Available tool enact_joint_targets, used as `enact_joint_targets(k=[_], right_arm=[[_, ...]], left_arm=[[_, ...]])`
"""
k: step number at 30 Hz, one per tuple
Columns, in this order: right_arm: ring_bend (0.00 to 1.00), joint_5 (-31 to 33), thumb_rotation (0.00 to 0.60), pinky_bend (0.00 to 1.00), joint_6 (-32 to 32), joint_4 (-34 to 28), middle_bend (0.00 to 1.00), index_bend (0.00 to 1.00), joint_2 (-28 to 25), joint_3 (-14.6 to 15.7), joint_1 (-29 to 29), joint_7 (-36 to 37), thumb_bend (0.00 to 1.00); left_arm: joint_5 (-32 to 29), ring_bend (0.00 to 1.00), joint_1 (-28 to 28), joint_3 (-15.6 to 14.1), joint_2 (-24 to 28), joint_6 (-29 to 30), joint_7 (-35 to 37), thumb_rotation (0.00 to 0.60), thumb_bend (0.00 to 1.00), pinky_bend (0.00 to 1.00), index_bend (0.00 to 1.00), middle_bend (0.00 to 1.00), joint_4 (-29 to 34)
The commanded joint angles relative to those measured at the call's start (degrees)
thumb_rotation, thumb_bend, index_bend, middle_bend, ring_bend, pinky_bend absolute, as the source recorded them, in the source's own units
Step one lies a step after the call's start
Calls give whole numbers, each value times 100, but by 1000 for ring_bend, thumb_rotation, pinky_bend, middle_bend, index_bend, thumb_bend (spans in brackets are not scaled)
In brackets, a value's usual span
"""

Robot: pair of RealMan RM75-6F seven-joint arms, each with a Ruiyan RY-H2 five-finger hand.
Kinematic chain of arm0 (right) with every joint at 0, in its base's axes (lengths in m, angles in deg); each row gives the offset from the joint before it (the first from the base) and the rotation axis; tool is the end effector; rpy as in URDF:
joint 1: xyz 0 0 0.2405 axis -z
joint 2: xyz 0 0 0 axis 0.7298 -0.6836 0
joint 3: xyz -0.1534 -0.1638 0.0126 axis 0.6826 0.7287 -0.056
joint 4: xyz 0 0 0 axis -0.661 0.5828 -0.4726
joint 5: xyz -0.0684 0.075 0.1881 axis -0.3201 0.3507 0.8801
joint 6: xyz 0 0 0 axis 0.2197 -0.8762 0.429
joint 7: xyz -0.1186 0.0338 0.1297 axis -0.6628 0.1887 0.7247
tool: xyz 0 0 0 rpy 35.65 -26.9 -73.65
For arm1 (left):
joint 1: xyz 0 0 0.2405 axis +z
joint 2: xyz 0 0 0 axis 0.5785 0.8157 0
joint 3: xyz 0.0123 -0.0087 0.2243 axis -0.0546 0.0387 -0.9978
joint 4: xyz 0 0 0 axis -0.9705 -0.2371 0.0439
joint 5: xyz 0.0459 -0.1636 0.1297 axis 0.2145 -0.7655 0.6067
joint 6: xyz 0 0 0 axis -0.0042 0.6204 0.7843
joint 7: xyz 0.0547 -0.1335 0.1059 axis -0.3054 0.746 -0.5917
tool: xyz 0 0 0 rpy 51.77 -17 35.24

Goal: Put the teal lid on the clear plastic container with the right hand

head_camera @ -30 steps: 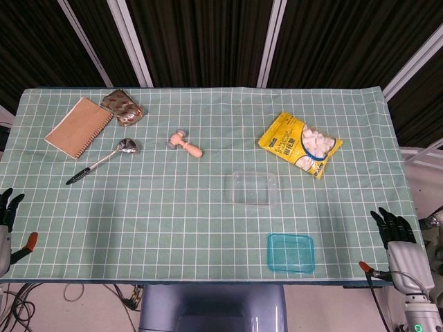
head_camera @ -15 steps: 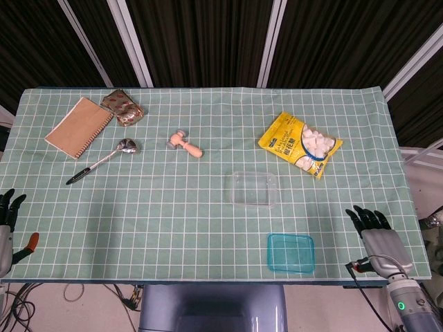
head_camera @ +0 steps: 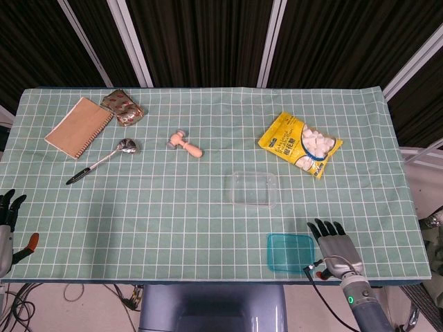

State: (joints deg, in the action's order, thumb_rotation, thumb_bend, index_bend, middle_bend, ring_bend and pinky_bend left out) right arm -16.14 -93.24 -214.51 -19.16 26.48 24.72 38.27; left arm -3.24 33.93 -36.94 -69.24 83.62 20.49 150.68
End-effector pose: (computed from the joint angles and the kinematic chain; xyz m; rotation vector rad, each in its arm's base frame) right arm -0.1881 -0.2186 0.0350 1.7228 -1.1580 0.4041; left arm -0.2738 0.1984 0.1422 -1.2640 -0.8741 -0.7939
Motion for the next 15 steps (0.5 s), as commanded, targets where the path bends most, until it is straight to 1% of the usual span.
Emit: enact_joint_targets(k=[1, 7, 15], right_arm=[[0, 221, 600, 0, -181, 55, 0, 0, 313, -35, -126, -47, 129], [0, 350, 600, 0, -398, 254, 0, 0, 671, -3, -190, -27, 129], [0, 571, 600, 0, -700, 330, 9, 0, 995, 17, -250, -74, 129]], left_arm=[[-6, 0, -1, -4, 3, -11, -1, 600, 313, 0, 105, 0, 4], [-21, 0, -7, -13, 11, -40, -10, 600, 313, 0, 105, 0, 12], [-24, 0, -7, -18, 20, -45, -10, 600, 313, 0, 105, 0, 20]])
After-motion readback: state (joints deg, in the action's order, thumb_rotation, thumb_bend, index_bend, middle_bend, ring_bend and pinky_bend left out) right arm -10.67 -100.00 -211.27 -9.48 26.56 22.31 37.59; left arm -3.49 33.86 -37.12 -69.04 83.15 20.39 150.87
